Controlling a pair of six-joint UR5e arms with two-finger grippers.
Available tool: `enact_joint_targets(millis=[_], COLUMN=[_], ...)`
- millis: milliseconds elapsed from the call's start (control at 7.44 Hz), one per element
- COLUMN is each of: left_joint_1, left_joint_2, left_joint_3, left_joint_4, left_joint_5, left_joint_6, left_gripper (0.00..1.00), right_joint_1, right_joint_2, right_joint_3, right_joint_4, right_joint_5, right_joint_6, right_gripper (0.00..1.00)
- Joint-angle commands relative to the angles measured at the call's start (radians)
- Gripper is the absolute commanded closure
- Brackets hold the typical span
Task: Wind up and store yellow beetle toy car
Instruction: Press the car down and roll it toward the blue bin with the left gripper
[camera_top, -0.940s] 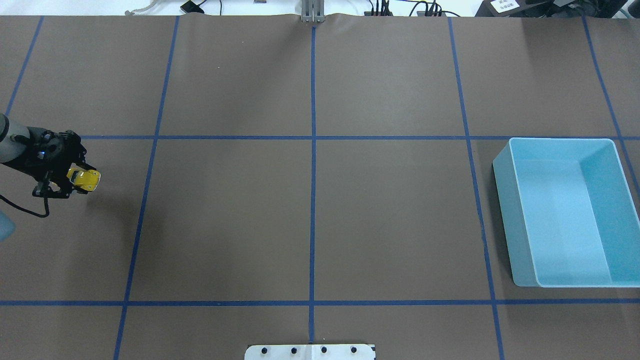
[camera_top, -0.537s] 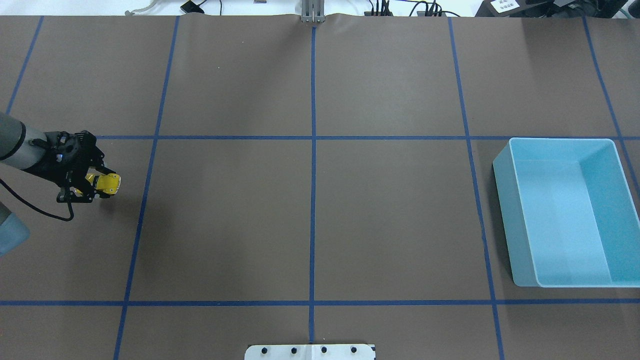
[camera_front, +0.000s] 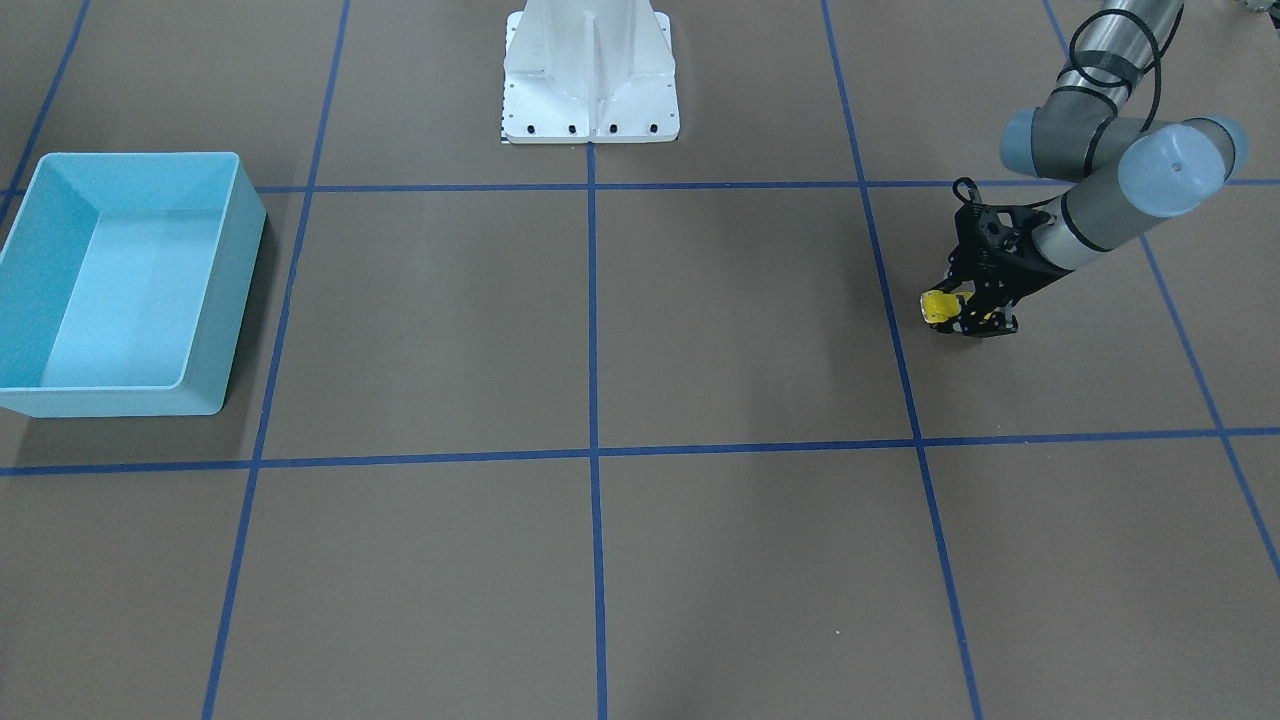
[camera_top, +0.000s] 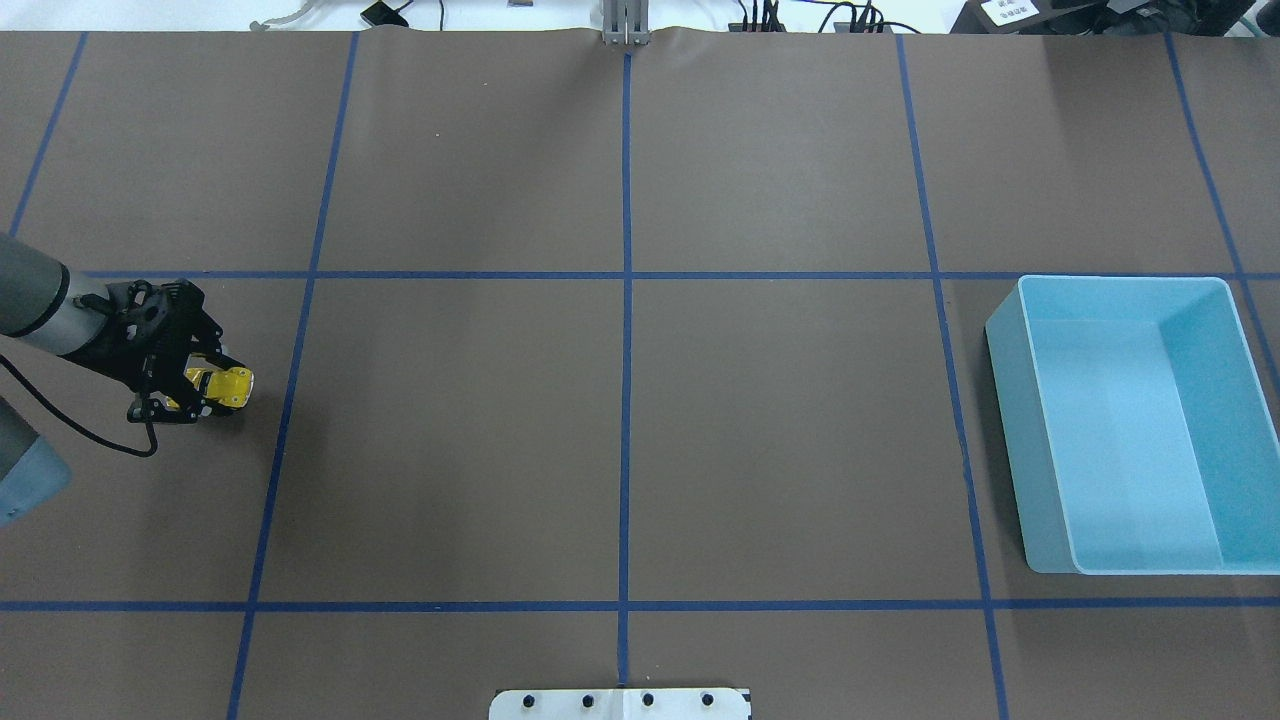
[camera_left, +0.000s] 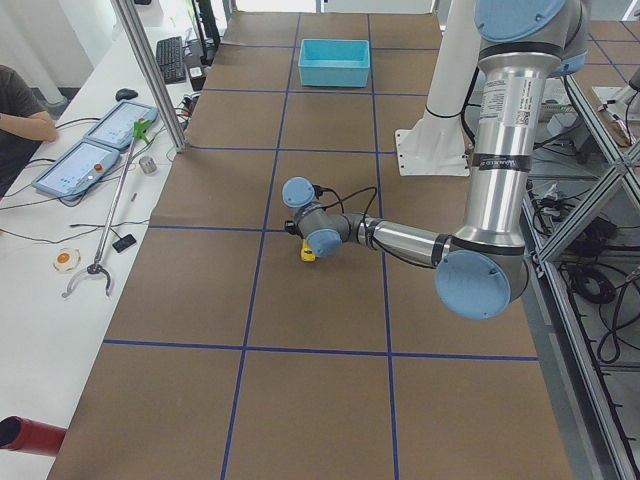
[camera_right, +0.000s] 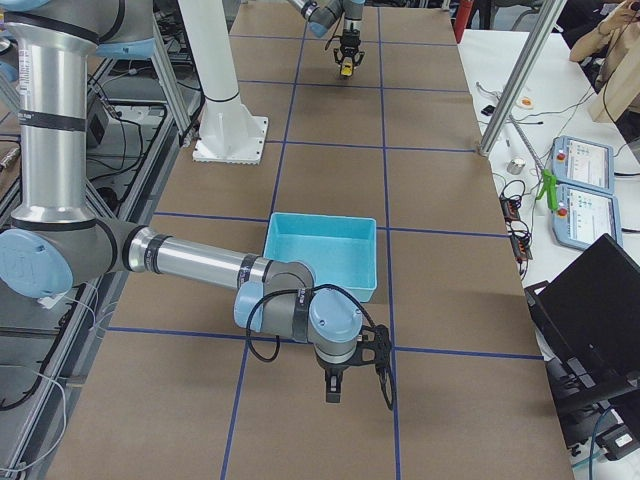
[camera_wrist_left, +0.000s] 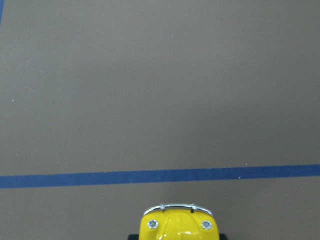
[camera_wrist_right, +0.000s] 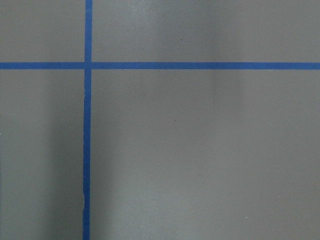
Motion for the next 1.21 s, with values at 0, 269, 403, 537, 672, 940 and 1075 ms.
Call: enact_joint_targets(millis=[0, 269, 403, 537, 672, 940, 1075], left_joint_1=[0.001, 0.001, 0.001, 0.001, -0.001, -0.002, -0.002], left_joint_2=[0.000, 0.001, 0.001, 0.001, 0.001, 0.007, 0.014], left_joint_3=[0.034, 0.037, 0.040, 0.040, 0.042, 0.048, 0.050], left_joint_4=[-0.031, -0.032, -0.032, -0.034, -0.034, -0.044, -0.055], left_joint_5=[-0.025, -0.036, -0.038, -0.039, -0.053, -0.068, -0.070], left_joint_6=[0.000, 0.001, 0.001, 0.001, 0.003, 0.004, 0.004], left_gripper=[1.00, 1.00, 1.00, 1.00, 1.00, 1.00, 1.00], right_joint_1=[0.000, 0.000, 0.000, 0.000, 0.000, 0.000, 0.000], right_joint_2=[0.000, 0.000, 0.000, 0.000, 0.000, 0.000, 0.000], right_joint_3=[0.000, 0.000, 0.000, 0.000, 0.000, 0.000, 0.000], right_joint_4=[0.000, 0.000, 0.000, 0.000, 0.000, 0.000, 0.000], right_joint_5=[0.000, 0.002, 0.002, 0.002, 0.002, 0.002, 0.002], right_joint_6=[0.000, 0.000, 0.000, 0.000, 0.000, 0.000, 0.000], right_gripper=[0.00, 0.00, 0.00, 0.00, 0.00, 0.00, 0.00])
